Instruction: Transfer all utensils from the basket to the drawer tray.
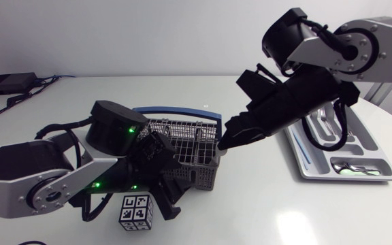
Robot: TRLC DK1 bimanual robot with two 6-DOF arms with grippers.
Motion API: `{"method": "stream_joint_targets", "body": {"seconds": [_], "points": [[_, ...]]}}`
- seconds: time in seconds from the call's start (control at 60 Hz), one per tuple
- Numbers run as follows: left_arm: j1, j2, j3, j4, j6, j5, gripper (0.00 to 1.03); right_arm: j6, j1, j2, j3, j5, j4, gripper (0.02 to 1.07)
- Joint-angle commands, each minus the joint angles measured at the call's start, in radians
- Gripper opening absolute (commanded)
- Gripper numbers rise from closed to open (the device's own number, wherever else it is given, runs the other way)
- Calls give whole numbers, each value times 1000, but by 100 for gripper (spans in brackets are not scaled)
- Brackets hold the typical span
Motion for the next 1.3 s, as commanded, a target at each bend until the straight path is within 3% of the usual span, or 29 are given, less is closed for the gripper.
{"method": "stream_joint_targets", "body": {"seconds": [0.0, 0.317, 0.683, 0.85, 0.9, 1.067, 1.283], "points": [[-5, -16, -32, -4, -16, 7, 67, 1, -15, -31, 52, -17, -42, 8], [-18, -16, -34, 0, -19, 7, 67, 14, -129, -26, 106, -179, -129, 8], [-18, -16, -37, -3, -14, 6, 67, -5, -216, -59, 127, -221, -220, 8], [-11, -25, -32, -21, -10, 6, 67, -91, -285, -88, 132, -86, -318, 8], [-11, -28, -32, -24, -7, 6, 67, -139, -324, -102, 127, 2, -355, 8], [9, -36, -9, -20, -7, 6, 67, -252, -485, -120, 67, 180, -360, 8], [32, -14, 38, 34, -30, -28, 66, -381, -661, -111, -46, 218, -260, 8]]}}
